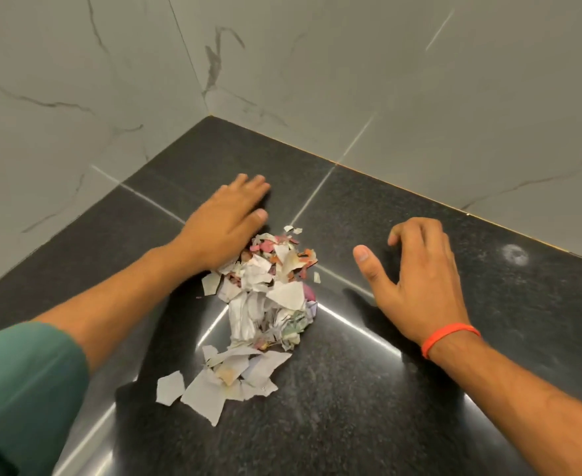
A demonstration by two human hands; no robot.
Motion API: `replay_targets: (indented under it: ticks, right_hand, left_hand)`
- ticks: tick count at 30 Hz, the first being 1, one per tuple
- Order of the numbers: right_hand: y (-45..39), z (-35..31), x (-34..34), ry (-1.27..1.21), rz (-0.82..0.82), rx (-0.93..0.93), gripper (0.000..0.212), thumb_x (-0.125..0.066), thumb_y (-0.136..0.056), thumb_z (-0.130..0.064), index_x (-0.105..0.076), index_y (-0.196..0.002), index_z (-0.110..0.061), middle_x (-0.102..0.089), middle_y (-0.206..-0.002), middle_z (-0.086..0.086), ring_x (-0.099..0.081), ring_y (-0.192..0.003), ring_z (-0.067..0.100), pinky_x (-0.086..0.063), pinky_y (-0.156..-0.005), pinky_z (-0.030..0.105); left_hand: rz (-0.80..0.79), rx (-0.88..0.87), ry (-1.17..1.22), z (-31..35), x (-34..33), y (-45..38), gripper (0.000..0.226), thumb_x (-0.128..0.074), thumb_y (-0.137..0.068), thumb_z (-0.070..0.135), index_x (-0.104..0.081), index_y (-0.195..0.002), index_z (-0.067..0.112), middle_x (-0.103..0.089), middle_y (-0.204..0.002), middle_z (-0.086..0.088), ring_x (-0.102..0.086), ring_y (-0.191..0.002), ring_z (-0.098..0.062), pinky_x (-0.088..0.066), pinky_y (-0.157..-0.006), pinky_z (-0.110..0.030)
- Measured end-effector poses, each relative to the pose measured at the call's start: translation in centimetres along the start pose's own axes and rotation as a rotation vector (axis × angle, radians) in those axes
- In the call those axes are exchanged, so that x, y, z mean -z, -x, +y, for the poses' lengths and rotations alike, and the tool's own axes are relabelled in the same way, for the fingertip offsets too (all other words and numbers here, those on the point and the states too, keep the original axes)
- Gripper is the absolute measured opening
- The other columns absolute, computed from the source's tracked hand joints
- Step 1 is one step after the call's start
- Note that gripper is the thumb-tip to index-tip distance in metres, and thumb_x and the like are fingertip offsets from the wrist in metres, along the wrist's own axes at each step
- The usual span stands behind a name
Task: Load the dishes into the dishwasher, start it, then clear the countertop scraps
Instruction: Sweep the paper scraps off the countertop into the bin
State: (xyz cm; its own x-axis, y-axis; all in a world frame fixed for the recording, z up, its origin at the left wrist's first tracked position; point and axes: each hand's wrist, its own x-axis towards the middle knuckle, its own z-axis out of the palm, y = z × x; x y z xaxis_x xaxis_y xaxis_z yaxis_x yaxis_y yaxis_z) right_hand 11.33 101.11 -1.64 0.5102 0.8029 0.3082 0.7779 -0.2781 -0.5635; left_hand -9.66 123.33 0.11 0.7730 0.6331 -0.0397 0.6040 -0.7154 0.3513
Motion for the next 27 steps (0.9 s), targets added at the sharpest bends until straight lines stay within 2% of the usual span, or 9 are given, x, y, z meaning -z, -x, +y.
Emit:
replay_targets:
  ticks: [5,8,11,14,17,19,22,25,27]
  right_hand:
    - [-0.2,0.0,0.0,-0.006,0.006,0.009,0.056,-0.040,-0.089,-0.072,-0.048,-0.095,-0.017,-0.041,-0.103,0.000,-0.044,-0.091,0.022,-0.045,-0.083,0.045]
    - [-0.2,0.1,0.0,-0.003,0.017,0.014,0.055,-0.039,-0.090,-0.071,-0.048,-0.095,-0.017,-0.041,-0.101,-0.001,-0.042,-0.088,0.020,-0.044,-0.081,0.043]
    - [0.0,0.2,-0.1,0.001,0.010,0.013,0.055,-0.038,-0.091,-0.072,-0.048,-0.095,-0.018,-0.041,-0.102,-0.002,-0.042,-0.089,0.019,-0.043,-0.081,0.040]
    - [-0.1,0.3,-0.1,0.006,0.003,0.023,0.054,-0.037,-0.092,-0.070,-0.050,-0.096,-0.017,-0.042,-0.103,-0.002,-0.043,-0.091,0.018,-0.039,-0.082,0.036]
    - [-0.1,0.2,0.0,-0.004,-0.022,0.031,0.059,-0.033,-0.093,-0.070,-0.055,-0.107,-0.016,-0.048,-0.111,-0.001,-0.047,-0.100,0.018,-0.037,-0.088,0.036]
    - [-0.1,0.2,0.1,-0.022,-0.037,0.026,0.067,-0.029,-0.093,-0.070,-0.057,-0.120,-0.015,-0.052,-0.123,0.002,-0.050,-0.112,0.020,-0.038,-0.096,0.039]
    - [-0.3,0.3,0.4,-0.157,0.002,-0.047,0.073,-0.029,-0.093,-0.069,-0.056,-0.133,-0.014,-0.055,-0.133,0.004,-0.052,-0.122,0.018,-0.040,-0.102,0.036]
    - [-0.3,0.4,1.3,-0.298,0.090,-0.097,0.070,-0.029,-0.092,-0.065,-0.064,-0.121,-0.012,-0.064,-0.116,0.001,-0.057,-0.109,0.013,-0.036,-0.089,0.016]
    - [-0.1,0.4,1.6,-0.300,0.043,-0.062,0.072,-0.026,-0.093,-0.061,-0.070,-0.105,-0.006,-0.068,-0.102,0.003,-0.059,-0.101,0.017,-0.036,-0.082,0.018]
  left_hand:
    - [-0.141,-0.337,0.133,5.7,-2.2,6.6,0.053,-0.028,-0.110,0.039,-0.031,-0.160,0.025,-0.020,-0.169,0.012,-0.005,-0.157,-0.001,-0.007,-0.129,-0.031]
    - [-0.237,-0.454,0.238,8.9,-2.6,10.2,0.050,-0.032,-0.112,0.032,-0.031,-0.161,0.022,-0.021,-0.169,0.011,-0.010,-0.157,-0.004,-0.015,-0.129,-0.037]
    - [-0.078,-0.397,0.329,9.2,-2.0,10.4,0.046,-0.036,-0.111,0.029,-0.041,-0.156,0.020,-0.031,-0.166,0.008,-0.023,-0.155,-0.007,-0.028,-0.124,-0.041]
    - [0.178,-0.163,0.325,6.6,-1.0,7.4,0.046,-0.037,-0.107,0.029,-0.047,-0.152,0.022,-0.039,-0.162,0.008,-0.029,-0.152,-0.004,-0.028,-0.124,-0.034]
    - [0.119,0.059,0.193,4.0,-1.3,3.8,0.052,-0.035,-0.109,0.036,-0.034,-0.159,0.023,-0.031,-0.166,0.005,-0.017,-0.157,-0.012,-0.018,-0.127,-0.040]
    - [0.046,0.012,-0.010,4.3,-2.4,2.6,0.059,-0.028,-0.106,0.043,-0.027,-0.162,0.023,-0.026,-0.169,0.003,-0.012,-0.158,-0.018,-0.013,-0.128,-0.044]
    - [-0.040,-0.161,-0.029,7.6,-3.8,2.5,0.064,-0.023,-0.104,0.045,-0.022,-0.163,0.022,-0.019,-0.171,0.003,-0.007,-0.158,-0.017,-0.006,-0.128,-0.040]
    - [-0.106,-0.301,-0.001,11.8,-5.2,4.5,0.064,-0.029,-0.105,0.041,-0.018,-0.164,0.017,-0.020,-0.170,-0.003,-0.006,-0.159,-0.018,-0.007,-0.129,-0.038]
    - [-0.159,-0.350,0.073,14.3,-5.5,6.3,0.064,-0.032,-0.106,0.036,-0.018,-0.164,0.014,-0.023,-0.169,-0.007,-0.010,-0.158,-0.018,-0.010,-0.129,-0.040]
